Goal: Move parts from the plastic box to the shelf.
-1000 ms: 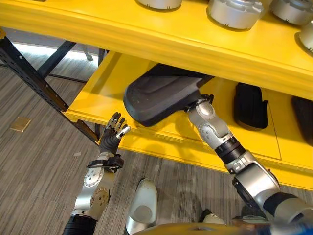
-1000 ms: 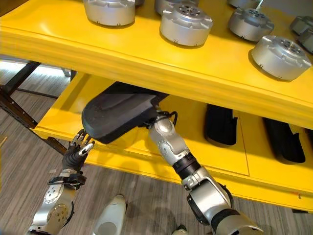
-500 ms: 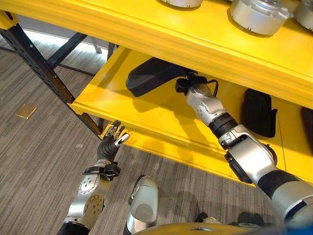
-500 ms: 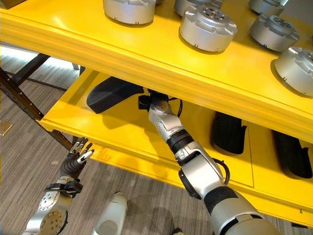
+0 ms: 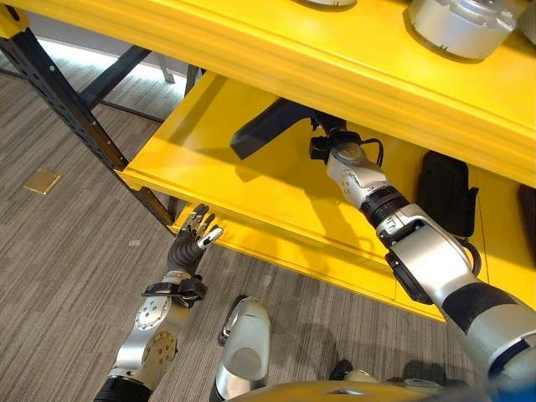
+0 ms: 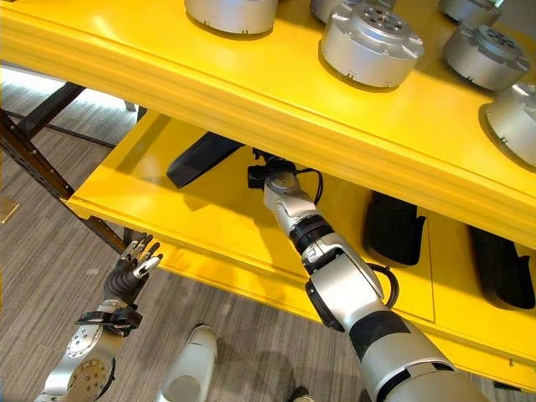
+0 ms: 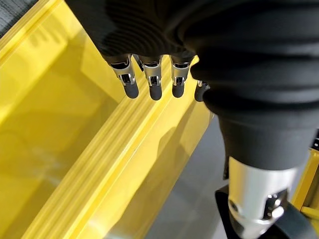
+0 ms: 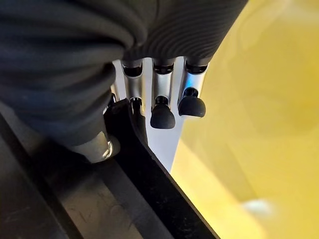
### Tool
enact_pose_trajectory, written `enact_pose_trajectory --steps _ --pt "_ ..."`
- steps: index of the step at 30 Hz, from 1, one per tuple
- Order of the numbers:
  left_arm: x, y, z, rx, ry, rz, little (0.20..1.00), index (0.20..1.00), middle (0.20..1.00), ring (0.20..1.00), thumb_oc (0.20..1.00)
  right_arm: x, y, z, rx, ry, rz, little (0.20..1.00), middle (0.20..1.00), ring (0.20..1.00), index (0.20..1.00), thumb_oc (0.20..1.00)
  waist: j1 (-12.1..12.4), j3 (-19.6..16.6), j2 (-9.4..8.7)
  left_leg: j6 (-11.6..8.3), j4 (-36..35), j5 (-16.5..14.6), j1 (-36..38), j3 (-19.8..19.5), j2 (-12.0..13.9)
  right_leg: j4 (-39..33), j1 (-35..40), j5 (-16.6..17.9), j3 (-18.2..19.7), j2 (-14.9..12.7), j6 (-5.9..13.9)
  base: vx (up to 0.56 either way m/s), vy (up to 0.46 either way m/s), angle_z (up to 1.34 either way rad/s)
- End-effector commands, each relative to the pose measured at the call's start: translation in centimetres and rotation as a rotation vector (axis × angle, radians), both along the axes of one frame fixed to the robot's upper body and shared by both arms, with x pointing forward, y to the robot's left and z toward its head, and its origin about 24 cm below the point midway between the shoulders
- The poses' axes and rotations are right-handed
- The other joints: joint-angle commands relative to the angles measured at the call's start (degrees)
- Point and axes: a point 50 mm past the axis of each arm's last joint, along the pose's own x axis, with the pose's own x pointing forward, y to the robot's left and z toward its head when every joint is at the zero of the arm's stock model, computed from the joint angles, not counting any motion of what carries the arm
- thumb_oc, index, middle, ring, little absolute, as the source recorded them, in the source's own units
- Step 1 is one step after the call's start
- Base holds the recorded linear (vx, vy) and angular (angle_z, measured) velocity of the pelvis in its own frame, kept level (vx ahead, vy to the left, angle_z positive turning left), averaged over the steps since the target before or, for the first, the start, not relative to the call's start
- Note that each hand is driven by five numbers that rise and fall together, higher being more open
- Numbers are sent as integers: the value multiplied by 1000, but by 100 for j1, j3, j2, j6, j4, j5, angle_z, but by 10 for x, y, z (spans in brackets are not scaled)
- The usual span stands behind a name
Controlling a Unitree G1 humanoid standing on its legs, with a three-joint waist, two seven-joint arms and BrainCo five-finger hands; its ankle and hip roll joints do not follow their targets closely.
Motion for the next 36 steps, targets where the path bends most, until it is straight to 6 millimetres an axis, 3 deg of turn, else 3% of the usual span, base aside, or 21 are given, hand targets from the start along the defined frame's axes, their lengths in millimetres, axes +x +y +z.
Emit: enact_pose_trajectory --steps 1,4,6,10,12,16,18,26,33,36 --pt "0 -6 20 12 -113 -47 1000 1000 1000 1000 1000 3 -38 10 -51 -87 -73 200 200 200 200 200 -42 -187 21 78 -343 411 215 22 77 1273 -578 23 420 82 -80 -32 -12 -4" --pt "-2 -5 18 11 -106 -46 1000 1000 1000 1000 1000 -1 -52 3 -124 -100 -75 200 200 200 200 200 -128 -157 -10 68 -341 420 213 50 98 1249 -590 44 447 94 -78 -22 -18 -7" --pt "-4 -2 15 13 -91 -41 1000 1000 1000 1000 1000 -6 -77 -1 -200 -116 -95 200 200 200 200 200 -228 -128 -31 53 -353 429 218 76 126 1253 -604 54 465 103 -75 0 0 0" --pt "-7 -1 13 11 -80 -44 1000 1000 1000 1000 1000 -10 -100 -3 -264 -123 -129 200 200 200 200 200 -293 -108 -40 49 -343 424 223 91 157 1283 -632 41 484 113 -78 -2 -6 -2" --pt "-9 1 12 10 -75 -41 1000 1000 1000 1000 1000 -13 -114 4 -316 -152 -145 200 200 200 200 200 -350 -102 -58 44 -337 418 226 97 188 1285 -644 30 506 130 -77 -3 -8 -2" --pt "-11 3 11 7 -74 -45 1000 1000 1000 1000 1000 -16 -122 19 -365 -200 -148 200 200 200 200 200 -403 -113 -83 29 -299 407 201 112 239 1304 -684 18 547 162 -86 -8 -16 -8" --pt "-12 4 12 8 -75 -48 1000 1000 1000 1000 1000 -17 -120 41 -403 -273 -127 200 200 200 200 200 -446 -129 -115 19 -249 397 170 113 277 1331 -732 -4 579 195 -85 -4 -32 -9" --pt "-12 7 14 12 -79 -45 1000 1000 1000 1000 1000 -15 -99 69 -403 -359 -81 200 200 200 200 200 -420 -162 -184 24 -233 394 117 99 285 1335 -738 2 590 234 -90 1 -4 -1" --pt "-11 9 15 16 -78 -40 1000 1000 1000 1000 1000 -8 -73 66 -383 -333 -38 200 200 200 200 200 -362 -174 -238 29 -246 405 84 82 279 1305 -745 26 558 254 -91 0 -1 0" --pt "-12 10 15 24 -72 -43 1000 1000 1000 1000 1000 0 -65 51 -421 -245 -29 200 200 200 200 200 -269 -153 -319 43 -270 423 71 62 259 1255 -688 67 529 280 -84 11 -31 2"
